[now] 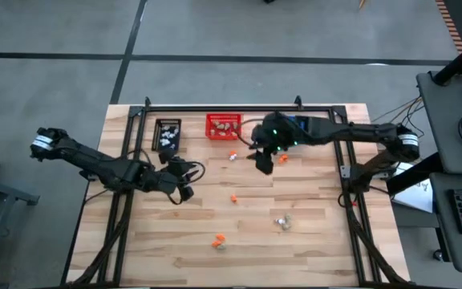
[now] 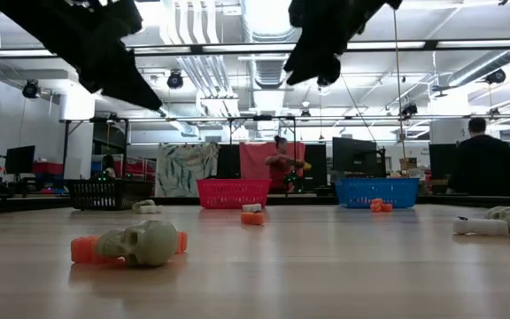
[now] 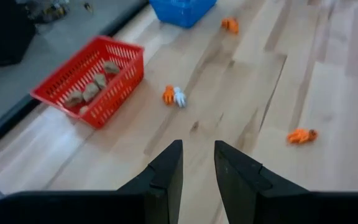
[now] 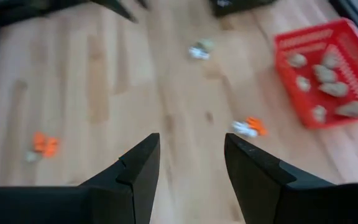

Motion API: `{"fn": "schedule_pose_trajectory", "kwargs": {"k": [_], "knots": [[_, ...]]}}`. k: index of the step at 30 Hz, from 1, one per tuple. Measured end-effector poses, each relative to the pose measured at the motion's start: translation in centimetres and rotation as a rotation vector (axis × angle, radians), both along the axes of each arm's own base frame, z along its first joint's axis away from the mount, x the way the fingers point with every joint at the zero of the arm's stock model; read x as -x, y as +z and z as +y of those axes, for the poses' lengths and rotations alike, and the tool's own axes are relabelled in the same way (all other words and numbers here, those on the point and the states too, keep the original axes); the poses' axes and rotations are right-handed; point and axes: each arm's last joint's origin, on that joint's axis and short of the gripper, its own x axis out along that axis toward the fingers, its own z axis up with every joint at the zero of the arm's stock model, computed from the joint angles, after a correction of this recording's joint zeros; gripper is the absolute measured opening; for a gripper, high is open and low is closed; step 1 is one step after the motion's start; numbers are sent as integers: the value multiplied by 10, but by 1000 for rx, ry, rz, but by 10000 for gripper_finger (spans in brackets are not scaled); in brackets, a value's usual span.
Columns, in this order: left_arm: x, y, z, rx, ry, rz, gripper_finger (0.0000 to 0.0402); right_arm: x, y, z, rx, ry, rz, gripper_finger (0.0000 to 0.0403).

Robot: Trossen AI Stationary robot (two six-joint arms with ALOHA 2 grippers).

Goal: Sort Halloween decoration
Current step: Put the white skeleton toy into the black bin

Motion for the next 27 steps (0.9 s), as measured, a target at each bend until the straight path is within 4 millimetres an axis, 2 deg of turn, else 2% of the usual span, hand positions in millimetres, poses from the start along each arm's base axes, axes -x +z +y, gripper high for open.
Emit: {"fn": "schedule_pose_trajectory", "kwargs": {"k": [6, 10, 20, 27], "knots": [[-16, -22, 17, 9, -18, 140, 74, 2, 1, 34, -15, 80, -67, 171], [-24, -41, 31, 28, -39, 255, 74, 1, 1, 49, 28, 84, -66, 171], [-29, -66, 53, 99, -104, 406, 74, 0, -7, 61, 56, 93, -78, 170], [-28, -65, 56, 62, -146, 394, 74, 1, -20, 60, 38, 77, -73, 170]]}}
